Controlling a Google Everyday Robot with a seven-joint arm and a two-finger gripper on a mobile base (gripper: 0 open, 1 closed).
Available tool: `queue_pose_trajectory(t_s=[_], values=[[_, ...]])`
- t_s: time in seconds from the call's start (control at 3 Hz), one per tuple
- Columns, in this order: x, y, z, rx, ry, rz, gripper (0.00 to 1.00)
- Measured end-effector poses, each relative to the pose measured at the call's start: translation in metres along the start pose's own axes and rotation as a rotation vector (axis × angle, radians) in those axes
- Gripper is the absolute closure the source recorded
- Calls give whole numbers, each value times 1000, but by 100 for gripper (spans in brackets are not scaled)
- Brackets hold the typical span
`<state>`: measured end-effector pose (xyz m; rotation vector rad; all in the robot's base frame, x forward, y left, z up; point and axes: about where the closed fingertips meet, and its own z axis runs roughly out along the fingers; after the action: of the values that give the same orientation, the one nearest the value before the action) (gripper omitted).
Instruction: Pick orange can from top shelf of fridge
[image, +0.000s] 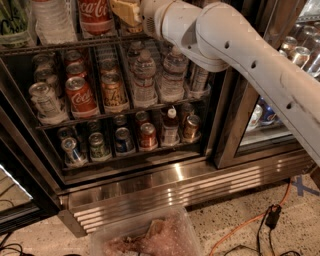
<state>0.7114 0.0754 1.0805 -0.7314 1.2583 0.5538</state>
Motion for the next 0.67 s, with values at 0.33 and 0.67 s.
queue_pose_trajectory(t_s=[0.33, 0.67], values=[[-1, 3, 0, -11, 9, -1, 90], [-6, 14, 2, -53, 45, -1, 100]])
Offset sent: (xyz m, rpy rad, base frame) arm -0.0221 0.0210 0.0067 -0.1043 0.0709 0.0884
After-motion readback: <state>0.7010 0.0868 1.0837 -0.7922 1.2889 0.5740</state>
